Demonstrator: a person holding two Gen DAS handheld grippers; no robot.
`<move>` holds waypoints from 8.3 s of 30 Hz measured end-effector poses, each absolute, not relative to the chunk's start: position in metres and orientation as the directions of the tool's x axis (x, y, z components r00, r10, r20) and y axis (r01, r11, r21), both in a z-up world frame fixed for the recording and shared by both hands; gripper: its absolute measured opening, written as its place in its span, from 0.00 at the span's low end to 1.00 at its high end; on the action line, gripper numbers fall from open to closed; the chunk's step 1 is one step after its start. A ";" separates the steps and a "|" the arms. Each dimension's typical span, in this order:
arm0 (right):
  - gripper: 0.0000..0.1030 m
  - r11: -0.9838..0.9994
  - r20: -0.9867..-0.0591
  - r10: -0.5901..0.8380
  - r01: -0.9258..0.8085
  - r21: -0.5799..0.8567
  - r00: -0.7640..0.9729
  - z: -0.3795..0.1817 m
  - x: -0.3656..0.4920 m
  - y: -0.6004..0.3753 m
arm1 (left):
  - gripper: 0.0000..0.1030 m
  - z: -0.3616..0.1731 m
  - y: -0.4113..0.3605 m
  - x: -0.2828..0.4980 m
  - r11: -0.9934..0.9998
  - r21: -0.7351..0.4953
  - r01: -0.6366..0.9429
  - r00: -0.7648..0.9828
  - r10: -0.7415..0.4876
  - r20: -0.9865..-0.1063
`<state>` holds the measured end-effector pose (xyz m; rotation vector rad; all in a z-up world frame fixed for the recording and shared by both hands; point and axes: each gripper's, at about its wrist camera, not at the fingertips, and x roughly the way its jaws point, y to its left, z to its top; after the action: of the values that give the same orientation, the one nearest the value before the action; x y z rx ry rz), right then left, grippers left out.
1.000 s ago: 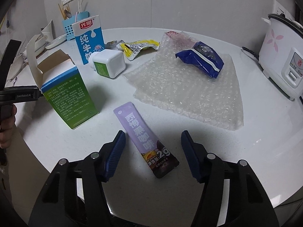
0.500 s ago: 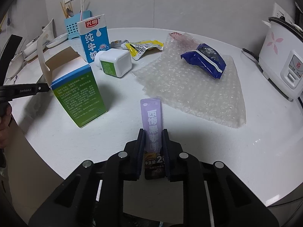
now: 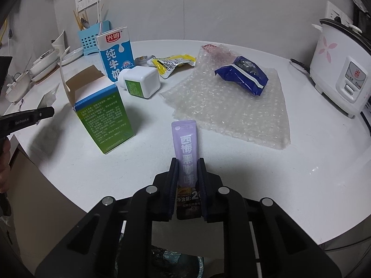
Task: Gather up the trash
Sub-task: 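Carry the sachet and purple stick down over the trash bin with both grippers, then open the right gripper to drop the stick while the left drops the sachet, then raise both tools back toward the counter, then grasp the green medicine box with the left gripper while the right grasps the blue snack bag, then lift the box and blue bag and carry both down over the trash bin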
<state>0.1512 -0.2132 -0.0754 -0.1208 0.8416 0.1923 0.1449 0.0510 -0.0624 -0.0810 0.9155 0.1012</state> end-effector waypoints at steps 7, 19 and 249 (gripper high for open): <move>0.15 0.977 -0.732 0.124 -0.213 -0.029 0.670 -0.063 0.132 -0.215 | 0.19 -0.048 0.047 0.113 0.993 -0.054 -0.105 0.642 0.027 -0.766; 0.15 0.975 -0.687 0.152 -0.222 -0.013 0.711 -0.050 0.071 -0.218 | 0.19 -0.036 0.019 0.028 0.994 -0.104 -0.032 0.708 -0.051 -0.704; 0.25 0.983 -0.784 0.123 -0.183 0.012 0.608 -0.031 0.297 -0.272 | 0.46 -0.038 -0.083 0.154 0.995 -0.045 0.088 0.706 -0.094 -0.702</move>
<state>0.2966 -0.2720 -0.0315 -0.0715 0.8996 0.1772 0.1544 -0.0826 -0.0384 -0.0085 0.7802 -0.1011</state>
